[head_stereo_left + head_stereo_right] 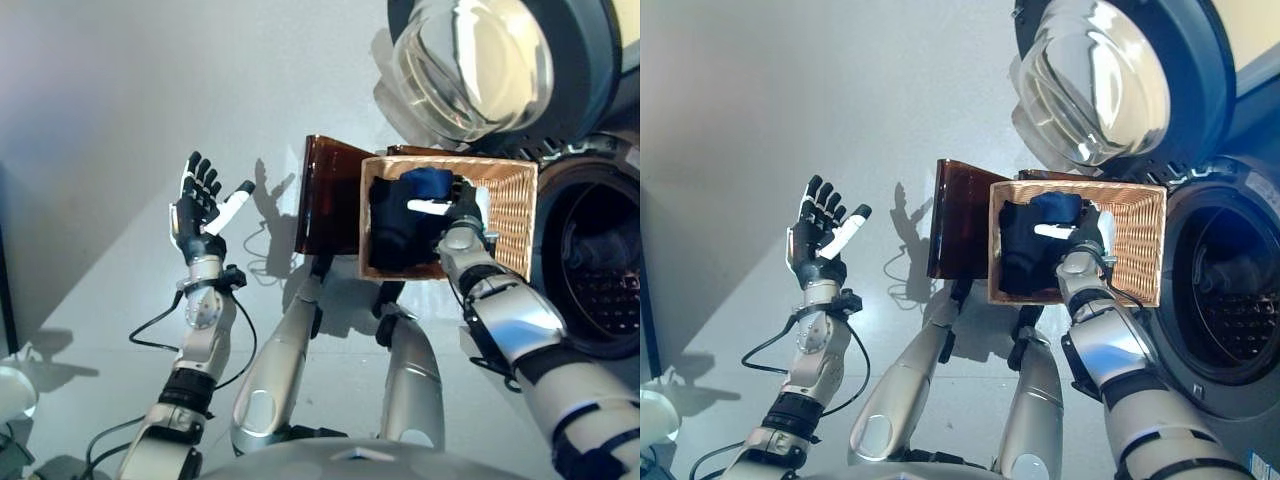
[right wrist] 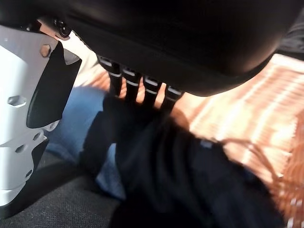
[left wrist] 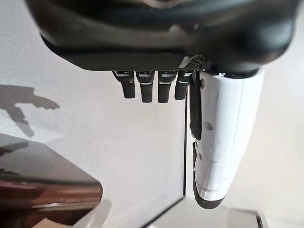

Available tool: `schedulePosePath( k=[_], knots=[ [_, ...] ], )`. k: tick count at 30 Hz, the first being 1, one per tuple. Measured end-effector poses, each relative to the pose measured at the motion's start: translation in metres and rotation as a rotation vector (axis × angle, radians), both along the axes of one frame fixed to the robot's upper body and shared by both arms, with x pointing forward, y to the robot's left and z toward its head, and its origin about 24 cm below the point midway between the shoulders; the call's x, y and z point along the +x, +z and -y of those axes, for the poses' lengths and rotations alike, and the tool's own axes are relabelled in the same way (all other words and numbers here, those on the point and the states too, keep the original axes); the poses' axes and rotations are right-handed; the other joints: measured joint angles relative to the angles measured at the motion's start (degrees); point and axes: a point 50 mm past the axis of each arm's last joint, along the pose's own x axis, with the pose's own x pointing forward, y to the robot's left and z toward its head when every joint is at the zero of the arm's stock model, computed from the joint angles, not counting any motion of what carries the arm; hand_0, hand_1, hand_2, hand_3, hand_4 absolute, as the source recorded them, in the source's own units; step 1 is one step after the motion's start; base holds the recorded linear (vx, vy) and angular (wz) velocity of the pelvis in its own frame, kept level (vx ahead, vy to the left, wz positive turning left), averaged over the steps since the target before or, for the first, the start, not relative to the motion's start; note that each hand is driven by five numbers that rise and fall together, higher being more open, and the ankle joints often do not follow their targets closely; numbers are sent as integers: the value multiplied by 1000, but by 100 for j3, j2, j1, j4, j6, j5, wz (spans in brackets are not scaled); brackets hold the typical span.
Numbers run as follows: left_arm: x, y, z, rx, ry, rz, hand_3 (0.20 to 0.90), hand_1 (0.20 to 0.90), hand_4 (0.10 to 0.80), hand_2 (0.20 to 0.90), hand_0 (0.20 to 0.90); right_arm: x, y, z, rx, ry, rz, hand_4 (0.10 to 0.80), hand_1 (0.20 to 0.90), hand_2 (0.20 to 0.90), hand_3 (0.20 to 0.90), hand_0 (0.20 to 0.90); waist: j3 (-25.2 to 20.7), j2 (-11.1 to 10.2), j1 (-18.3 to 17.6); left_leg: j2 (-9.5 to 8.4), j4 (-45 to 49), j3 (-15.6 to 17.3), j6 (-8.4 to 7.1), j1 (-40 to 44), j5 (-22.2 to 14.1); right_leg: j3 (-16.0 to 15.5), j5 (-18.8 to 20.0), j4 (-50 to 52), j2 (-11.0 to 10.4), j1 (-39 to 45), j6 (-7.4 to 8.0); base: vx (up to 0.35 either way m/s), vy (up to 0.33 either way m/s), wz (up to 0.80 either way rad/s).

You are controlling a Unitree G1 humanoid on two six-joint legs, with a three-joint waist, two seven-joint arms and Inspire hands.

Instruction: Pick up the clothes and place them into the washing machine

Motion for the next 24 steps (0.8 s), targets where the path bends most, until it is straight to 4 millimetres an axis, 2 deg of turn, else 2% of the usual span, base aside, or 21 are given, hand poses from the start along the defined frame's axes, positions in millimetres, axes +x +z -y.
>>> schedulePosePath(
  k=[1,2,3,4,6,14,19,24],
  knots=[
    [0,0,-1,3,9,-3,900,900,800,900,900,-1,-2,0,-4,-4,-8,800,900,900,900,900,4,1,28,-28,7,-27,-20,-4,-13,-21,-48,71,-28,-9,0,27,-5,15],
    [0,0,0,8,7,-3,900,900,800,900,900,-3,-4,1,-8,-17,-19,535,529,529,529,529,4,0,43,-54,29,-57,-29,-2,-20,-28,-92,128,-54,-11,7,27,-7,17],
    [0,0,0,11,6,-2,900,900,800,900,900,-4,-5,2,-10,-22,-25,471,439,439,439,439,4,0,48,-65,39,-85,-32,-3,-22,-44,-108,153,-68,-11,8,18,1,18],
    [0,0,0,12,5,0,900,900,800,900,900,-5,-6,4,-18,-32,-42,300,200,200,200,200,6,2,74,-80,57,-115,-37,-20,-25,-52,-140,188,-77,-12,10,29,3,15],
    [0,1,4,18,-10,4,900,900,800,900,900,-9,-8,13,-43,-69,-65,300,200,200,200,200,4,6,172,-109,81,-158,-57,-78,-37,-92,-209,258,-116,-79,-38,34,1,15],
    [-10,-12,0,25,-5,-44,900,900,800,900,900,-22,-4,48,-99,-175,-101,300,200,200,200,200,-16,70,462,-186,82,-161,-76,-170,-13,-179,-334,430,-263,-191,-36,34,9,11],
    [-12,-14,-1,30,-14,-51,900,900,800,900,900,-24,-4,54,-72,-204,-99,300,200,200,200,200,-18,133,481,-188,48,-140,-62,-99,-1,-178,-331,433,-284,-152,-34,17,9,-1],
    [-14,-16,0,34,-29,-57,900,900,800,900,900,-30,-9,61,-43,-240,-111,300,200,200,200,200,-79,310,468,-167,-105,-12,-6,206,30,-36,-318,335,-271,37,-15,-6,36,-13]
  ],
)
